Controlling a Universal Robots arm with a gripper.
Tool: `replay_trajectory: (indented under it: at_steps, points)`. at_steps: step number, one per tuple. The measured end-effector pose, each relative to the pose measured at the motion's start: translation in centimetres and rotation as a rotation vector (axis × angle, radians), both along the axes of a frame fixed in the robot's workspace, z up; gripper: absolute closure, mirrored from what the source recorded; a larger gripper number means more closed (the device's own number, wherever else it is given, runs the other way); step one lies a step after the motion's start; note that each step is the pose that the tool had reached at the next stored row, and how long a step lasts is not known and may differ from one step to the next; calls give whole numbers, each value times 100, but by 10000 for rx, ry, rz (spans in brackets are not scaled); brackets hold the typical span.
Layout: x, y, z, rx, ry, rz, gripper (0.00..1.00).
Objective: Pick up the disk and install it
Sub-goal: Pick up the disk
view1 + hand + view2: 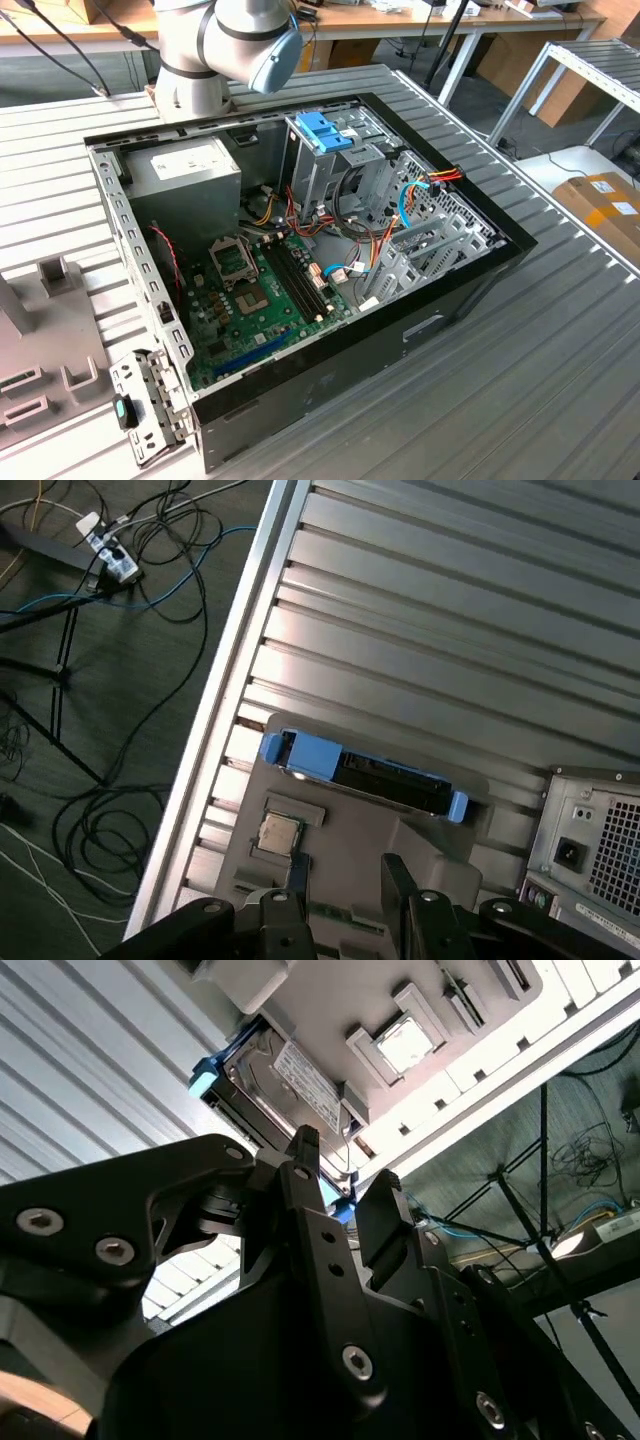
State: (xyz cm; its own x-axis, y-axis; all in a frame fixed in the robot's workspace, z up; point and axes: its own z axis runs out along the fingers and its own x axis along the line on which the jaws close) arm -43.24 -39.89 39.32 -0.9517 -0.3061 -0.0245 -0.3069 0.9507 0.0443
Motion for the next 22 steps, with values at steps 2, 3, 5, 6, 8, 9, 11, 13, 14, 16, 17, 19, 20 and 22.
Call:
replay_trajectory:
  at_steps: [2,3,5,6,8,9,11,13,14,16,17,19,20,22]
  points:
    - [0,0,0,0,0,255,58]
    - [0,0,0,0,0,333,58]
    - [0,0,0,0,0,488,58]
    - [0,0,0,0,-1,552,58]
    - [0,0,0,0,0,710,58]
    - [0,0,0,0,0,795,58]
    - [0,0,0,0,0,984,58]
    - [0,0,0,0,1,1160,58]
    - [0,0,0,0,0,1209,58]
    - [0,0,0,0,0,1449,58]
    - [0,0,0,0,0,1544,58]
    - [0,0,0,0,0,1780,58]
    - [0,0,0,0,0,1844,58]
    - [0,0,0,0,0,1974,58]
